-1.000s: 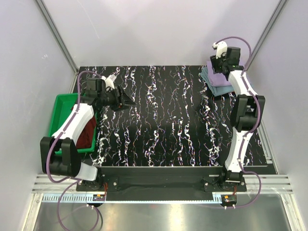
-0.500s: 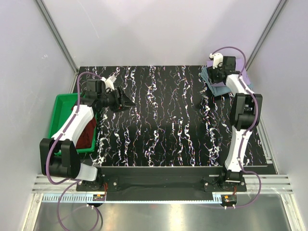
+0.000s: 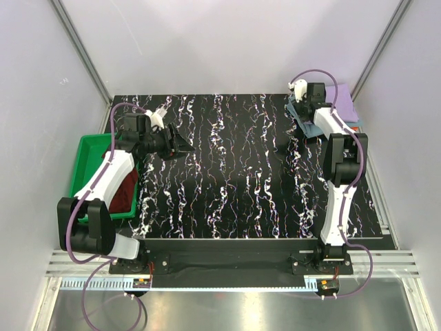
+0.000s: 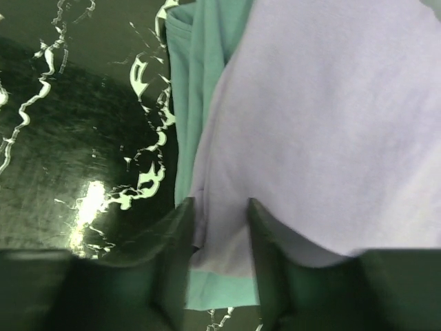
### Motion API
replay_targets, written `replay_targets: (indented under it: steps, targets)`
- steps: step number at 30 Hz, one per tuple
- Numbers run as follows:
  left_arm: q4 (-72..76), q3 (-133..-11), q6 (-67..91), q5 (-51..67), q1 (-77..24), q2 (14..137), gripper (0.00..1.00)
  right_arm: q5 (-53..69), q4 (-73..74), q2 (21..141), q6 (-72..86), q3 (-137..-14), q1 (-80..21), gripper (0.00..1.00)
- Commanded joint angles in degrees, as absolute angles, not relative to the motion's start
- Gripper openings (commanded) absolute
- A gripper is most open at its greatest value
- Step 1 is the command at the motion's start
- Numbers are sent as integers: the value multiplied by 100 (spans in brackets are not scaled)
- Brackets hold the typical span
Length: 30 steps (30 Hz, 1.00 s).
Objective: Fold and stack the t-shirts
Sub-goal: Neatly place the folded tshirt to the corner
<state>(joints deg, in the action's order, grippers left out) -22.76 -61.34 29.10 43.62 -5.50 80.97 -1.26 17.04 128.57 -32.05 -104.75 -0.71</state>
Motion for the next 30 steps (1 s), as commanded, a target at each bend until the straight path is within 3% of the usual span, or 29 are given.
replay_targets:
  steps: [1, 2, 3, 4, 5, 14, 27, 29, 30]
  targets:
    - [-1995, -6108, 2962, 4623, -501, 8121, 63, -659, 1529, 12815, -3498, -10459, -228, 40]
    - [-2004, -6100, 2962, 4623, -501, 8104, 63, -677, 1529, 12788, -3524, -10433, -237, 32]
    - [-1995, -6091, 2962, 4623, -501, 8095, 63, -694, 1503, 12753, -3551, -10407, -281, 15]
    - [-1995, -6100, 2971, 4640, -501, 8086, 63, -660, 1486, 12692, -3568, -10363, -299, 5]
    - [-1978, -6100, 2962, 4649, -501, 8077, 63, -633, 1433, 12526, -3586, -10232, -334, 0]
    - [-1828, -6038, 3094, 4746, -492, 7981, 63, -931, 1258, 11392, -3753, -9344, -413, 0]
    - [-1723, -5889, 3146, 4650, -492, 7892, 63, -1274, 458, 10810, -3533, -7735, -387, 0]
    - [-1714, -5906, 3146, 4641, -492, 7954, 64, -1309, 614, 10925, -3385, -7734, -378, 5]
    - [-1723, -5915, 3146, 4623, -492, 7972, 63, -1292, 676, 10907, -3323, -7734, -378, 17]
